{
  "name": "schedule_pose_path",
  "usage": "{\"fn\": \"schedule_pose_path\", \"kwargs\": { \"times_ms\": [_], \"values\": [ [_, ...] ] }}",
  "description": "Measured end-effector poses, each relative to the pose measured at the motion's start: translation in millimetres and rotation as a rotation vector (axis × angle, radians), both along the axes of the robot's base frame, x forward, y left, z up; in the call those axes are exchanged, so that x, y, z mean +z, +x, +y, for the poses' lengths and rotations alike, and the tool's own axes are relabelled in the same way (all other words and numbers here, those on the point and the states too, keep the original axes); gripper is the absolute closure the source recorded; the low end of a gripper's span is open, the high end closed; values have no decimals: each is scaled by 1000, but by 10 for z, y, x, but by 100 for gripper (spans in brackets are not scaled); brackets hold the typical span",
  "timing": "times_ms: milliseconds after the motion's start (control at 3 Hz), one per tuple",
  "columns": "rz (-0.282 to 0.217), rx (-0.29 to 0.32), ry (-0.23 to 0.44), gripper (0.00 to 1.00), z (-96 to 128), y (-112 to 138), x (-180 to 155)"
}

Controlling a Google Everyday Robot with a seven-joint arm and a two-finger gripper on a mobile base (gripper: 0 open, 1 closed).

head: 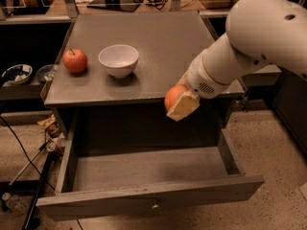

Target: Place orange into top drawer

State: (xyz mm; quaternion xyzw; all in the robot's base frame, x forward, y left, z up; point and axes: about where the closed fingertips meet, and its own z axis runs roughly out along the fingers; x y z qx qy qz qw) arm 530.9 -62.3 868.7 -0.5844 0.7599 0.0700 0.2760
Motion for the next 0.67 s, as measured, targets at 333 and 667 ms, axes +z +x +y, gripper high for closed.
{"fn": "schedule_pose_path", "kwargs": {
  "times_ms": [333,667],
  "values": [
    [37,4,0,100,81,-40,-204],
    [79,23,3,100,148,-80,-399]
  ]
}}
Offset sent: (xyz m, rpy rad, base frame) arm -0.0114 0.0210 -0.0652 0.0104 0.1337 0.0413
